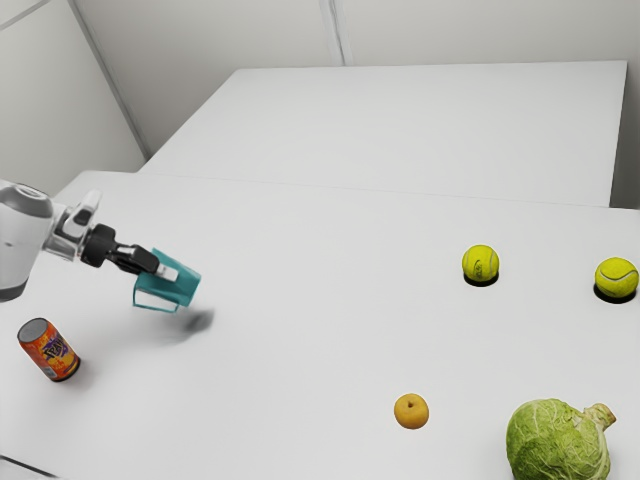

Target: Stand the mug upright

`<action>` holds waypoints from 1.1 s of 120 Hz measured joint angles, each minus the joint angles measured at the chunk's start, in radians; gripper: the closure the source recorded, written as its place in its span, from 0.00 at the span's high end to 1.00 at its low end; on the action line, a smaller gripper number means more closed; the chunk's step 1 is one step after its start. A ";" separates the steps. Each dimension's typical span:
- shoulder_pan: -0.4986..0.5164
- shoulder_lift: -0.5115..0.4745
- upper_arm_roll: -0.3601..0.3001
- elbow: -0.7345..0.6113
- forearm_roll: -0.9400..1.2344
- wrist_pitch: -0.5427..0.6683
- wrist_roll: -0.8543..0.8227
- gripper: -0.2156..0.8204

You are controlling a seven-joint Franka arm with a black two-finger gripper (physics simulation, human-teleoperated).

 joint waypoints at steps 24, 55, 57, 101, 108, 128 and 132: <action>-0.111 -0.044 0.000 0.072 0.219 0.008 -0.079 0.04; -0.284 -0.050 0.021 0.119 0.435 0.012 -0.238 0.04; -0.290 -0.050 0.022 0.121 0.448 0.012 -0.249 0.04; -0.457 -0.054 0.036 0.133 0.664 0.063 -0.510 0.04; -0.475 -0.057 0.035 0.132 0.699 0.070 -0.555 0.04; -0.520 -0.094 0.034 0.103 0.785 0.087 -0.684 0.04; -0.523 -0.101 0.034 0.091 0.794 0.095 -0.707 0.04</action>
